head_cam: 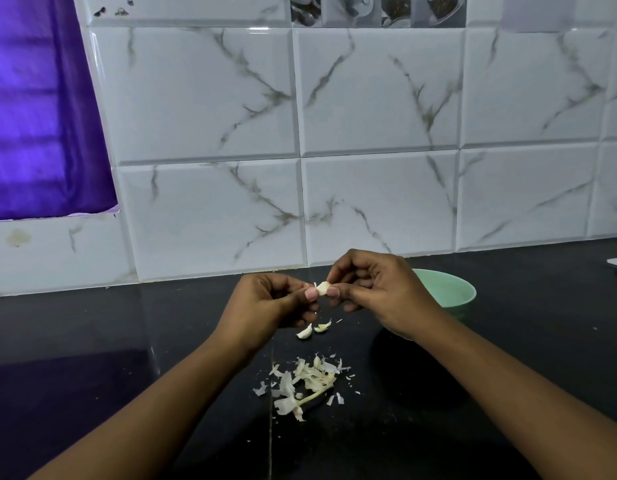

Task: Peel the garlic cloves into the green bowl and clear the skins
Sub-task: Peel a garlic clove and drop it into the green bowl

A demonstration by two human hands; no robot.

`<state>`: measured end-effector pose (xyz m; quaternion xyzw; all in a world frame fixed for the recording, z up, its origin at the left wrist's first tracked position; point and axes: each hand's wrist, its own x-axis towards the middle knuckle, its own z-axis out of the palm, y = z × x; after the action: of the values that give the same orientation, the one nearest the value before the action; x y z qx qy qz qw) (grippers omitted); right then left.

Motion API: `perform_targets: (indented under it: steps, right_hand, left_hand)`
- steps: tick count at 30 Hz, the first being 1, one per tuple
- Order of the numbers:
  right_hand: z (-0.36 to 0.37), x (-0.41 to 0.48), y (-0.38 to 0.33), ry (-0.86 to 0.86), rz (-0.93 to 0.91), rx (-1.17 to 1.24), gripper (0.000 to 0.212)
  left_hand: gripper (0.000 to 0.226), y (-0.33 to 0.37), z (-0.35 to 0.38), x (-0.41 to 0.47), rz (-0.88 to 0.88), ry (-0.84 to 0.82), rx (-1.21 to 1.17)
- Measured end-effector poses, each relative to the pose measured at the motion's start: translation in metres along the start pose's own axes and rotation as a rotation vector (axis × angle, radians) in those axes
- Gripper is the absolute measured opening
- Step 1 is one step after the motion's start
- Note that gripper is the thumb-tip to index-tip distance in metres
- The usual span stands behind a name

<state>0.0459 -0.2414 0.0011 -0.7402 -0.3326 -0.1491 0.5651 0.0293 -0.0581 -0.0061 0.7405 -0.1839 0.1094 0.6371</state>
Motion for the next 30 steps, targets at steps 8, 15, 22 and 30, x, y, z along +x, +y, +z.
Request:
perform_targets:
  steps: [8, 15, 22, 30]
  right_hand:
    - [-0.006, 0.000, -0.002, -0.116, 0.125, -0.113, 0.015]
    - [-0.007, 0.000, 0.000, -0.156, 0.161, -0.161, 0.015]
    - [0.003, -0.001, 0.001, -0.161, 0.122, -0.235, 0.015]
    - [-0.002, -0.001, 0.001, -0.173, 0.080, -0.268, 0.022]
  left_hand:
    - [0.003, -0.001, -0.002, 0.000, 0.096, 0.027, 0.328]
    - [0.007, -0.002, -0.001, -0.002, 0.199, 0.040, 0.508]
    - [0.006, -0.006, 0.002, -0.001, 0.153, 0.087, 0.421]
    - [0.011, -0.007, 0.000, 0.001, -0.084, 0.108, -0.058]
